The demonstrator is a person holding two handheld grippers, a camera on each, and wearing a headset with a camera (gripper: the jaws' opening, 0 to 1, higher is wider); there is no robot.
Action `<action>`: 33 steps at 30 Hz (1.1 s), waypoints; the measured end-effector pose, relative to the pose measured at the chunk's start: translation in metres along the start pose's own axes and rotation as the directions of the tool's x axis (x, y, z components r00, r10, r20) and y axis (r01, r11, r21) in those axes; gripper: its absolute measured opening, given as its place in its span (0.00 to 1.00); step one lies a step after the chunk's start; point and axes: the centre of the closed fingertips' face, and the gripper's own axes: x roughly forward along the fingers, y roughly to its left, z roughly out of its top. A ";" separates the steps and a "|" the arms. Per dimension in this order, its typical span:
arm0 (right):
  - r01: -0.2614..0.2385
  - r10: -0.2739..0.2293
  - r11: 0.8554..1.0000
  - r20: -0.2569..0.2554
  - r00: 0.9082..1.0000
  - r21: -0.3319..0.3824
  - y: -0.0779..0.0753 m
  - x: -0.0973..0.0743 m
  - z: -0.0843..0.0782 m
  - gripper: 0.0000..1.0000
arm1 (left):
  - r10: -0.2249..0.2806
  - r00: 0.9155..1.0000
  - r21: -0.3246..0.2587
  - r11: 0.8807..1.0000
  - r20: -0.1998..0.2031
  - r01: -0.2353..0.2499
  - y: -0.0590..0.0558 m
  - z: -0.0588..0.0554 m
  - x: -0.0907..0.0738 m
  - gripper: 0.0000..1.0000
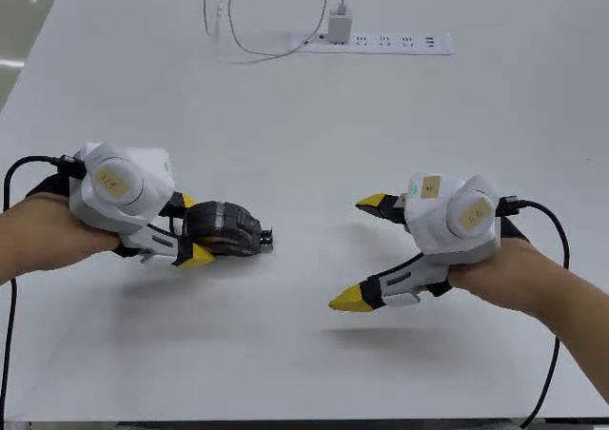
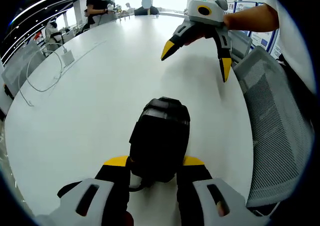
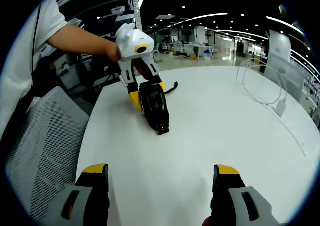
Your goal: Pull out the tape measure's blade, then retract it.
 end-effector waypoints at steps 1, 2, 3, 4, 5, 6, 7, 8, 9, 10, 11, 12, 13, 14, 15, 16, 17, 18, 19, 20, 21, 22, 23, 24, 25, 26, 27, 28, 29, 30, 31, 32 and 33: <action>-0.001 0.001 1.000 0.001 1.000 0.001 0.000 0.000 0.000 0.84 | 0.001 1.000 0.007 1.000 -0.002 -0.001 0.000 0.000 0.000 0.31; -0.001 0.001 1.000 0.001 1.000 0.001 0.000 0.001 0.000 0.84 | -0.001 1.000 0.006 1.000 -0.003 0.001 0.000 -0.001 0.001 0.31; -0.001 0.001 1.000 0.001 1.000 0.001 0.000 0.001 0.000 0.84 | -0.004 1.000 0.008 1.000 -0.005 0.004 0.000 -0.001 0.001 0.30; -0.001 0.001 1.000 0.001 1.000 0.001 0.000 0.001 0.000 0.84 | -0.004 1.000 0.012 1.000 -0.006 0.004 0.000 -0.001 0.002 0.30; -0.002 0.002 1.000 0.001 1.000 0.002 0.000 0.001 0.001 0.84 | -0.004 1.000 0.014 1.000 -0.008 0.004 0.000 -0.001 0.002 0.30; -0.002 0.002 1.000 0.001 1.000 0.002 0.000 0.001 0.001 0.84 | -0.005 1.000 0.011 1.000 -0.009 0.005 0.000 -0.001 0.002 0.30; -0.002 0.002 1.000 0.001 1.000 0.002 0.000 0.002 0.000 0.84 | -0.006 1.000 0.011 1.000 -0.010 0.006 0.000 -0.001 0.002 0.30; -0.003 0.003 1.000 -0.001 1.000 0.001 -0.001 0.002 0.000 0.84 | -0.006 1.000 0.016 1.000 -0.012 0.006 0.000 -0.001 0.002 0.30; -0.003 0.003 1.000 -0.002 1.000 0.000 -0.001 0.002 -0.001 0.84 | -0.007 1.000 0.016 1.000 -0.012 0.007 0.000 -0.001 0.002 0.30; -0.003 0.003 1.000 -0.003 1.000 -0.001 -0.001 0.003 -0.001 0.84 | -0.008 1.000 0.016 1.000 -0.013 0.008 0.000 -0.001 0.002 0.30; -0.003 0.003 1.000 -0.005 1.000 -0.002 -0.001 0.003 -0.001 0.84 | -0.009 1.000 0.019 1.000 -0.014 0.009 0.000 -0.001 0.002 0.30; -0.004 0.004 1.000 -0.005 1.000 -0.002 -0.001 0.003 -0.001 0.84 | -0.010 1.000 0.021 1.000 -0.016 0.010 0.000 -0.001 0.002 0.30; -0.004 0.004 1.000 -0.004 1.000 -0.002 0.000 0.003 -0.001 0.84 | -0.011 1.000 0.023 1.000 -0.017 0.011 0.000 -0.001 0.002 0.30; -0.004 0.004 1.000 -0.002 1.000 -0.002 0.000 0.004 0.000 0.84 | -0.013 1.000 0.024 1.000 -0.019 0.013 0.000 -0.002 0.002 0.30; -0.004 0.004 1.000 -0.002 1.000 -0.002 0.000 0.004 0.000 0.84 | -0.014 1.000 0.025 1.000 -0.020 0.015 0.000 -0.002 0.002 0.29; -0.005 0.005 1.000 -0.002 1.000 -0.002 0.000 0.004 0.000 0.84 | -0.016 1.000 0.030 0.999 -0.022 0.016 0.000 -0.002 0.002 0.29; -0.005 0.005 1.000 -0.001 1.000 -0.002 -0.001 0.004 0.000 0.83 | -0.016 1.000 0.032 0.999 -0.024 0.017 0.000 -0.002 0.002 0.29; -0.004 0.004 1.000 0.001 1.000 -0.003 -0.001 0.005 0.000 0.83 | -0.017 0.999 0.036 0.999 -0.028 0.018 0.000 -0.002 0.002 0.29; -0.004 0.004 1.000 0.003 1.000 -0.002 -0.001 0.005 0.001 0.83 | -0.017 0.999 0.038 0.999 -0.029 0.018 0.000 -0.002 0.002 0.29; -0.004 0.004 1.000 0.006 1.000 -0.001 -0.001 0.005 0.001 0.83 | -0.017 0.999 0.040 0.999 -0.030 0.018 0.000 -0.002 0.002 0.29; -0.007 0.007 1.000 0.020 1.000 -0.004 -0.001 0.005 0.004 0.82 | -0.014 0.999 0.046 0.999 -0.032 0.015 0.000 -0.002 0.002 0.29; -0.007 0.007 1.000 0.025 1.000 -0.004 -0.001 0.005 0.005 0.80 | -0.014 0.999 0.050 0.999 -0.031 0.015 0.000 -0.002 0.002 0.29; -0.007 0.007 1.000 0.029 1.000 -0.005 -0.002 0.006 0.005 0.78 | -0.013 0.999 0.055 0.998 -0.030 0.014 0.000 -0.002 0.002 0.29; -0.006 0.006 1.000 0.031 1.000 -0.009 -0.002 0.006 0.006 0.77 | -0.012 0.999 0.057 0.998 -0.030 0.014 0.000 -0.002 0.002 0.29; -0.007 0.007 1.000 0.033 0.999 -0.009 -0.002 0.006 0.006 0.76 | -0.013 0.999 0.059 0.998 -0.030 0.014 0.000 -0.002 0.002 0.29; -0.007 0.008 1.000 0.036 0.999 -0.007 -0.002 0.007 0.006 0.76 | -0.014 0.999 0.058 0.998 -0.029 0.016 0.000 -0.002 0.002 0.28; -0.007 0.007 1.000 0.036 0.999 -0.006 -0.003 0.008 0.006 0.75 | -0.014 0.999 0.059 0.998 -0.029 0.016 0.000 -0.002 0.002 0.28; -0.007 0.007 1.000 0.036 0.999 -0.006 -0.003 0.009 0.006 0.75 | -0.015 1.000 0.062 0.998 -0.028 0.017 0.000 -0.002 0.002 0.28; -0.006 0.006 1.000 0.036 0.999 -0.006 -0.003 0.010 0.006 0.74 | -0.015 0.999 0.063 0.998 -0.028 0.017 0.000 -0.002 0.002 0.28; -0.005 0.006 1.000 0.037 0.999 -0.006 -0.004 0.011 0.006 0.74 | -0.016 0.999 0.066 0.998 -0.029 0.018 0.000 -0.002 0.003 0.28; -0.007 0.007 1.000 0.042 0.999 -0.001 -0.004 0.012 0.007 0.74 | -0.018 0.999 0.074 0.997 -0.029 0.020 0.000 -0.001 0.003 0.28; -0.008 0.008 1.000 0.046 0.999 0.002 -0.004 0.012 0.008 0.73 | -0.019 0.999 0.080 0.997 -0.031 0.022 0.000 -0.001 0.003 0.28; -0.010 0.009 1.000 0.049 0.999 0.004 -0.003 0.013 0.008 0.73 | -0.019 0.999 0.087 0.996 -0.031 0.021 0.000 -0.001 0.003 0.28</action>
